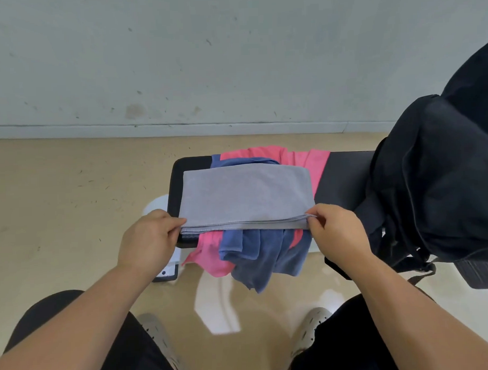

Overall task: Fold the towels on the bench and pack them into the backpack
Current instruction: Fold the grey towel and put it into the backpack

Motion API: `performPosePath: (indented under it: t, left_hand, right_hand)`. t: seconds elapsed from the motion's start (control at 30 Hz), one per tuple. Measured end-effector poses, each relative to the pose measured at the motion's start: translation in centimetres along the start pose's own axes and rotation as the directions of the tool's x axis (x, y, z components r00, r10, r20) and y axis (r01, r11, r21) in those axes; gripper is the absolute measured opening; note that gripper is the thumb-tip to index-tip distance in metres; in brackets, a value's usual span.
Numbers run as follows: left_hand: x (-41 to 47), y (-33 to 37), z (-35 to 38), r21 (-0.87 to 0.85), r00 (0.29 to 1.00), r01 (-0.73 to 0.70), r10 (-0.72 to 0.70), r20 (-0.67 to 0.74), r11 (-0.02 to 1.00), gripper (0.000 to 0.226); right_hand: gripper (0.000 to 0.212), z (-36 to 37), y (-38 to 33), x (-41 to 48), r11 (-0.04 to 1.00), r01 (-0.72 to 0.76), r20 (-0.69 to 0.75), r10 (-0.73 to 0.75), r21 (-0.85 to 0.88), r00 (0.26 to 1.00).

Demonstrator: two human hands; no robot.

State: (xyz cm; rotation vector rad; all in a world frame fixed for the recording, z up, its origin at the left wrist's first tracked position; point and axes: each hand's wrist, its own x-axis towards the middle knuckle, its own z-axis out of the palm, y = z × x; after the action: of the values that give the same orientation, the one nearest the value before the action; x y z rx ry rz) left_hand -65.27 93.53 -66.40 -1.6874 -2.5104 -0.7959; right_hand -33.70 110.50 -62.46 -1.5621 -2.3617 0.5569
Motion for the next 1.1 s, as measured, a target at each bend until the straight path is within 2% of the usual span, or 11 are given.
performPosePath:
  t: [0.13,0.23,0.3,0.43,0.47,0.57,0.67,0.73,0.83,0.93,1.1]
  left_hand:
    - [-0.2,0.3,-0.4,-0.003,0.983,-0.078,0.077,-0.169,0.997,0.026]
    - [-0.4,0.0,-0.5,-0.001,0.973,-0.104,0.101,-0.207,0.995,0.029]
    - [-0.6,-0.5,0.0,0.028,0.981,-0.100,0.103,-0.165,0.995,0.021]
    - [-0.6,-0.6,0.5,0.096,0.996,-0.090,0.092,-0.018,0.991,0.016]
    - [-0.4,-0.2,0.3,0.090,0.996,-0.086,0.086,0.006,0.992,0.014]
    - [0.7,1.3,-0.8,0.018,0.995,0.016,-0.018,0.103,1.000,0.040]
    - [2.5,2.7,-0.6,0.001,0.983,0.133,-0.132,0.131,0.991,0.050]
    - [3.9,4.1,0.0,0.097,0.960,0.223,-0.236,0.149,0.970,0.045]
    - [5.6,6.1,1.4,0.206,0.908,0.286,-0.334,0.254,0.936,0.058]
    - [5.7,6.0,3.3,0.296,0.834,0.265,-0.373,0.407,0.917,0.082]
    - [4.6,5.0,4.4,0.285,0.833,0.229,-0.339,0.437,0.931,0.088]
  right_hand:
    - [0.013,-0.9,-0.5,-0.5,0.998,0.065,-0.180,-0.062,0.008,0.982]
    - [0.013,-0.8,0.0,-0.8,0.986,0.154,-0.216,-0.163,-0.057,0.963]
    - [0.012,-0.2,0.5,-0.9,0.973,0.171,-0.133,-0.193,-0.156,0.972]
    - [0.017,0.1,0.1,-0.6,0.946,0.062,0.081,-0.038,-0.317,0.996]
    - [0.019,-0.2,-0.3,-0.4,0.937,0.054,0.096,-0.022,-0.345,0.995]
    - [0.032,-1.2,-2.1,0.5,0.934,0.065,0.070,-0.043,-0.350,0.997]
    - [0.056,-0.4,-4.8,2.2,0.941,0.204,-0.087,-0.235,-0.269,0.968]
    - [0.070,1.5,-7.2,3.7,0.932,0.288,-0.069,-0.309,-0.222,0.949]
    - [0.075,4.8,-9.6,5.5,0.918,0.277,0.138,-0.247,-0.284,0.959]
    - [0.077,6.8,-9.0,6.1,0.923,0.221,0.226,-0.153,-0.317,0.962]
    - [0.089,7.1,-7.6,6.2,0.940,0.134,0.188,-0.077,-0.314,0.979]
